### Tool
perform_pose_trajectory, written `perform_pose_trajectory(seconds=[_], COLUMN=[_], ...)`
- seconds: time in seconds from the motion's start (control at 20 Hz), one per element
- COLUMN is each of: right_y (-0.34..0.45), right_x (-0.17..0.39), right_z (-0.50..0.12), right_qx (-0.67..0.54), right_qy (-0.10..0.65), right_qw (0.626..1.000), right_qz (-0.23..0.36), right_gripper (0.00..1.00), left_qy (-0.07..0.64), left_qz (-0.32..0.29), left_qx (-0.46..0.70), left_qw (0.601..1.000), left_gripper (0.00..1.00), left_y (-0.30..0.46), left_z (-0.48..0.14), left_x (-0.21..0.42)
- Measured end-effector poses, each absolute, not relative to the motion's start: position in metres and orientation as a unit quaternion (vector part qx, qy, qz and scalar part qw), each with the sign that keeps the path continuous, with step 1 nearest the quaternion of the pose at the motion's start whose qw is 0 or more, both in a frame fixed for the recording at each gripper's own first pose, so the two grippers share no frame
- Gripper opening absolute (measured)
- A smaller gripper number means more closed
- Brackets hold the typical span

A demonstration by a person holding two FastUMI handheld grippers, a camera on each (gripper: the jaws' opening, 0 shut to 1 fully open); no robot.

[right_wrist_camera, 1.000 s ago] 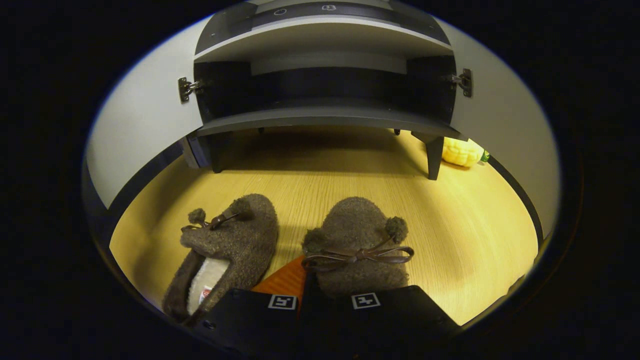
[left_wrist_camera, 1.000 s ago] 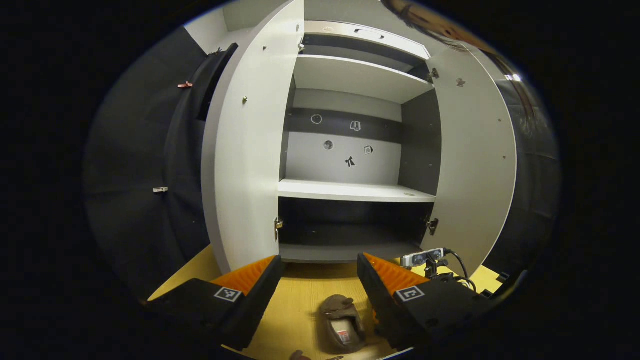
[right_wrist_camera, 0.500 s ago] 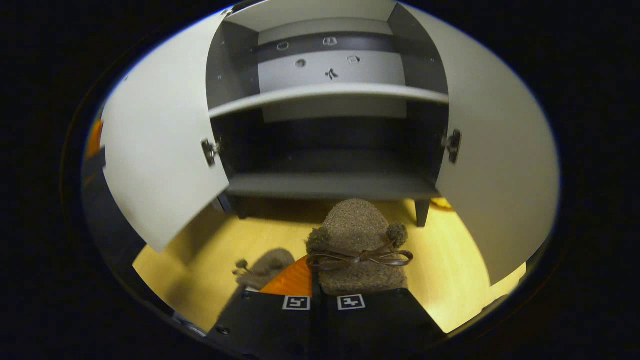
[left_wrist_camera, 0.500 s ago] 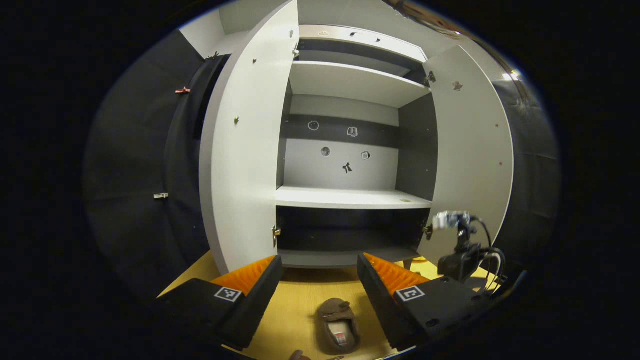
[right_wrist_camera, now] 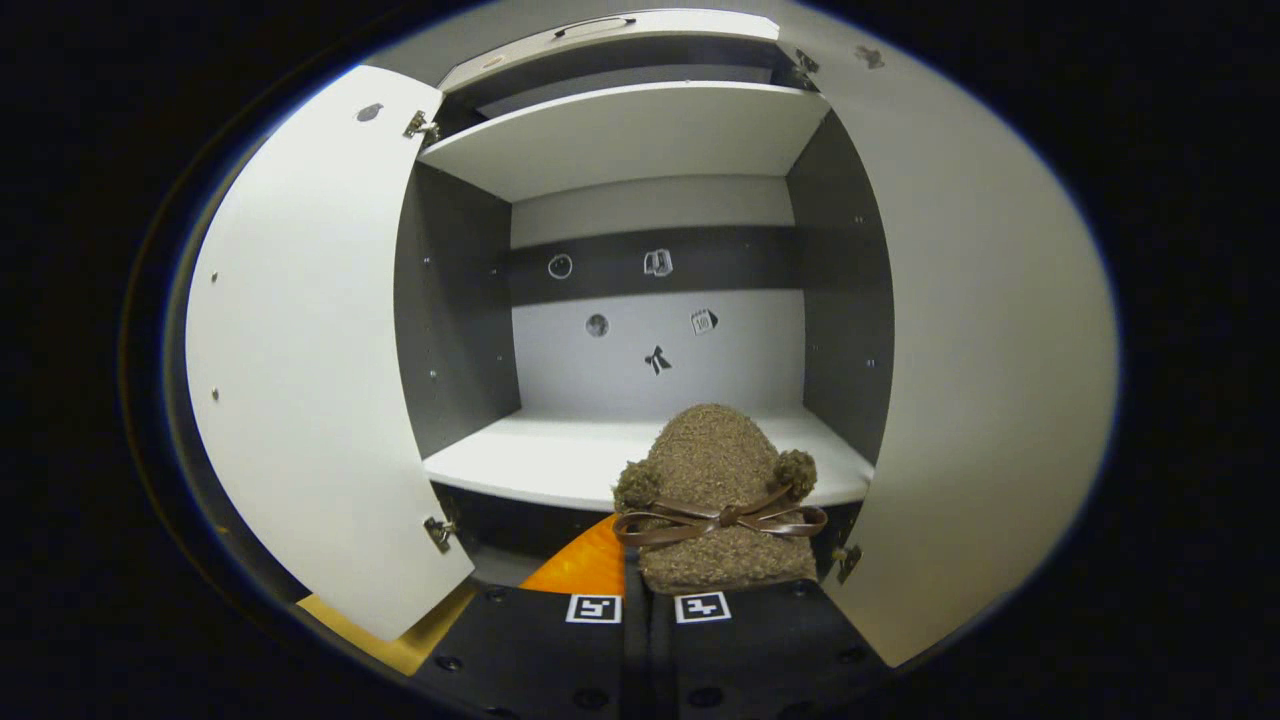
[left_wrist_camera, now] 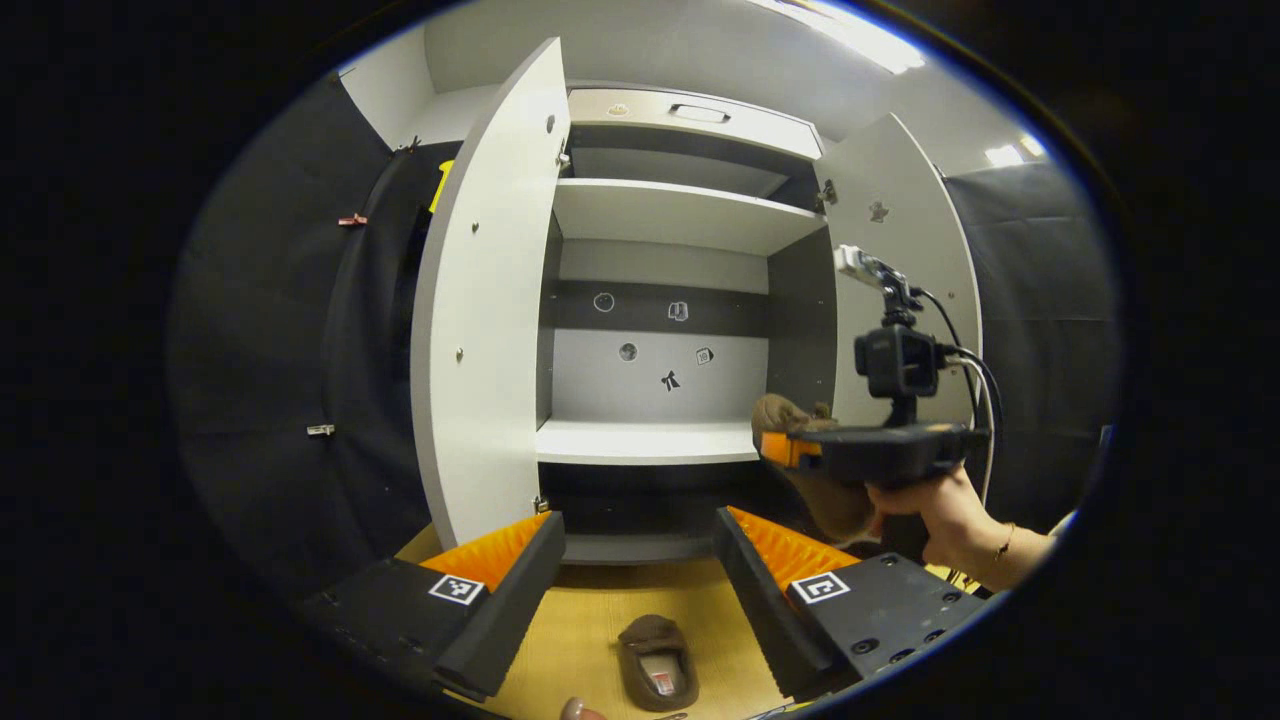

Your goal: Grab one shoe with the right hand and put it into the shoe cabinet, grab the other shoe with the left hand and put it into the shoe cabinet; then close the right door with the right hand and the left door with the left hand.

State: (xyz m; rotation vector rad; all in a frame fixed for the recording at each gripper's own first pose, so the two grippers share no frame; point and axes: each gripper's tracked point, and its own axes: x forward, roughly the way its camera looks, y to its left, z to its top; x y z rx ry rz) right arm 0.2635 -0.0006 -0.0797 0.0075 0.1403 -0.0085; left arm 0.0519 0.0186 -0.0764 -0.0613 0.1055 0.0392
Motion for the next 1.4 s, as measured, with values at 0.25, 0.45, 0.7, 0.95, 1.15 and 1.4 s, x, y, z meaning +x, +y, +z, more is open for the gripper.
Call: perform_pose_trajectory(seconds=[0.25, 0.45, 0.7, 0.95, 1.15, 1.4], right_y=[-0.010, -0.020, -0.032, -0.046, -0.050, -0.052], right_x=[0.337, 0.399, 0.466, 0.510, 0.528, 0.535], right_z=[-0.017, -0.007, -0.026, -0.086, -0.119, -0.140], right_qx=[-0.011, -0.009, 0.000, -0.015, -0.004, 0.008], right_qy=[0.037, 0.066, 0.121, 0.188, 0.223, 0.254], right_qw=[0.999, 0.998, 0.993, 0.982, 0.975, 0.967], right_qz=[-0.005, -0.006, -0.004, -0.011, -0.011, -0.010], right_gripper=[0.05, 0.05, 0.04, 0.05, 0.06, 0.15], left_qy=[0.055, 0.064, 0.070, 0.083, 0.091, 0.104], left_qz=[0.033, 0.048, 0.074, 0.117, 0.149, 0.154], left_qx=[-0.031, -0.017, -0.028, -0.012, -0.011, -0.018], left_qw=[0.997, 0.997, 0.994, 0.990, 0.985, 0.982], left_gripper=[0.96, 0.95, 0.95, 0.95, 0.96, 0.96], left_y=[0.013, 0.011, 0.013, 0.033, 0.047, 0.047], left_z=[-0.069, -0.071, -0.072, -0.071, -0.073, -0.076], left_x=[0.053, 0.059, 0.068, 0.077, 0.082, 0.088])
